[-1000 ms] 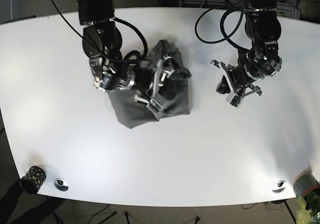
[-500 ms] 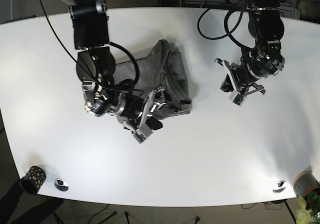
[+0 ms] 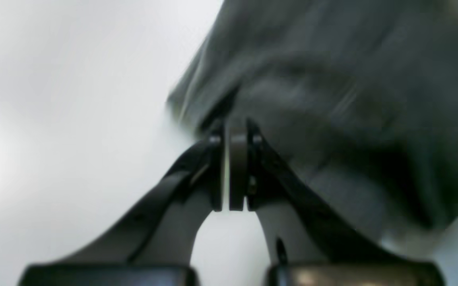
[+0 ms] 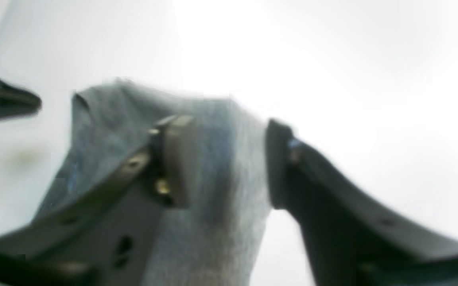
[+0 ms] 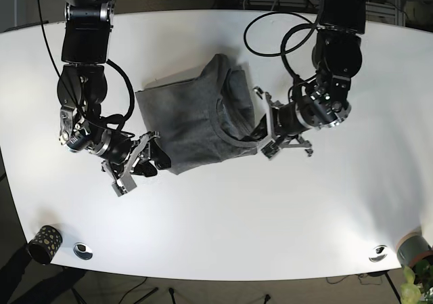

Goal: Fold the T-shirt properly

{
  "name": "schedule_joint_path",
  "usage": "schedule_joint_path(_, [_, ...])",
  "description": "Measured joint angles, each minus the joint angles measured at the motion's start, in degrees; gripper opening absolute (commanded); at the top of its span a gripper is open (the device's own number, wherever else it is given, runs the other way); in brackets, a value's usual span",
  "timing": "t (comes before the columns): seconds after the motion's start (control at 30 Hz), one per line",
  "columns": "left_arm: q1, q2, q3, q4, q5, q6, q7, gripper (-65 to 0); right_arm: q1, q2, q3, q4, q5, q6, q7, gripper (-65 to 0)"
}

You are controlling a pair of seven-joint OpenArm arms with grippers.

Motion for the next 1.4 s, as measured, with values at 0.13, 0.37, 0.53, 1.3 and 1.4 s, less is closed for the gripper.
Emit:
schedule_joint_path(0.13, [-2.0,3.3,4.0,-0.3,-0.5,0.0,-0.4,-64.6,1.4,-0.2,0.0,-5.2,0.0,0.09,0.1,-47.7])
schedule_joint_path(0.37, [-2.4,6.8,4.6,-7.0,-0.5,-0.2,-0.6,-64.6,3.1,-0.5,-1.3,-16.3,0.5,0.00,9.9,-48.0])
schedule_joint_path(0.53, [-3.1,6.4,4.5,-14.0,-0.2,-0.1,-0.6,-64.6,4.4,0.1,-7.9,-25.5,0.2,-0.28,18.3,-48.2])
schedule_joint_path(1.3, [-4.0,-6.0,3.2,-2.9,-0.7,-0.2,-5.5,-64.7,-0.5,3.8,-10.1,-8.0,0.4,0.09,13.8,-48.4])
schedule_joint_path(1.4, [-1.0,-5.7,0.7,-0.6,-0.5,-0.2,-2.4,-64.7,1.2,3.6,-10.2,-8.9,0.2,0.20,13.3,-48.4])
